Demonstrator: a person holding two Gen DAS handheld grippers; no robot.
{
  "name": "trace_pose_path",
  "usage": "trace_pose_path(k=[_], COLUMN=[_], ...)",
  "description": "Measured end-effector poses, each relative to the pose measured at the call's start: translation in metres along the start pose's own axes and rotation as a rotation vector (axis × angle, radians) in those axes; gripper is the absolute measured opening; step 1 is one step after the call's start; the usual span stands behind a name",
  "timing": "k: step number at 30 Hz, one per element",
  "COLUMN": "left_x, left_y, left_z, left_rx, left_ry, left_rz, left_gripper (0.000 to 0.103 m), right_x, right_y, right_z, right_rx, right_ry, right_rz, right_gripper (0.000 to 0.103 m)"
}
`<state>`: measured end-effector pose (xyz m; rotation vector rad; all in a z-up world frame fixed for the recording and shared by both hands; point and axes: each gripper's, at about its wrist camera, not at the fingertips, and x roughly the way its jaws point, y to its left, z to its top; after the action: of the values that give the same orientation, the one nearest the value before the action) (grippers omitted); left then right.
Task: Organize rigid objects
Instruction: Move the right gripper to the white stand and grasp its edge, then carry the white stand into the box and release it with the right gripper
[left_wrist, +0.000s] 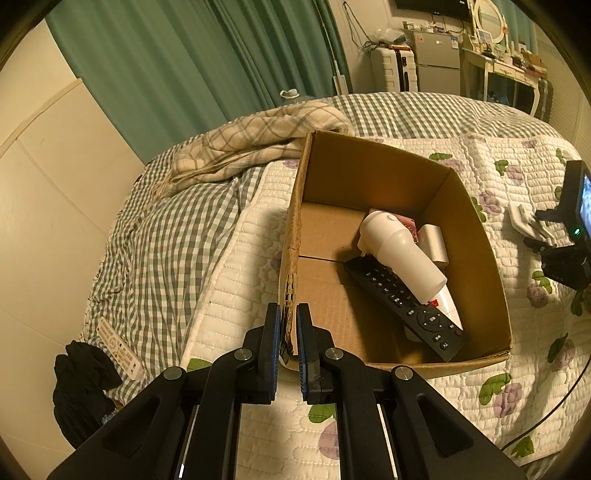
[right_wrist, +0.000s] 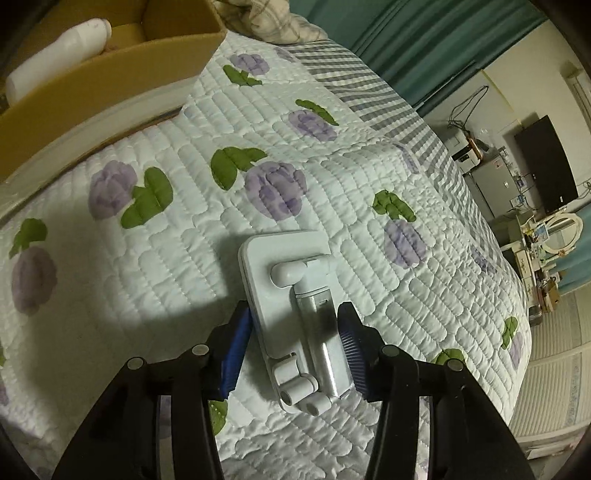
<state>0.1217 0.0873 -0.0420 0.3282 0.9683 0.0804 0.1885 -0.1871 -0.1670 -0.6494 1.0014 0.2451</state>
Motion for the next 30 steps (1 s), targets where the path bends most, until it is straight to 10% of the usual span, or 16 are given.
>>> trace_pose_path(k=[8, 18, 30], left_x=[0.001, 0.001, 0.0], left_y=[0.0, 0.0, 0.001], left_z=[-0.001, -0.002, -0.001], left_rx=[0.001, -0.001, -0.004], left_ry=[0.0, 0.001, 0.002], left_rz=[0.003, -0.007, -0.022], left_gripper=[0.007, 0.007, 0.007], right_x=[-0.033, -0.028, -0.123], right_y=[-0.009, -0.022, -0.03], right_z=[-0.007, -0.005, 0.03], right_rx=[0.095, 0.15, 0.173], right_ry=[-0.09, -0.077, -0.317], right_rz=[0.032, -0.001, 0.016], right_gripper=[0.014, 0.013, 0.012])
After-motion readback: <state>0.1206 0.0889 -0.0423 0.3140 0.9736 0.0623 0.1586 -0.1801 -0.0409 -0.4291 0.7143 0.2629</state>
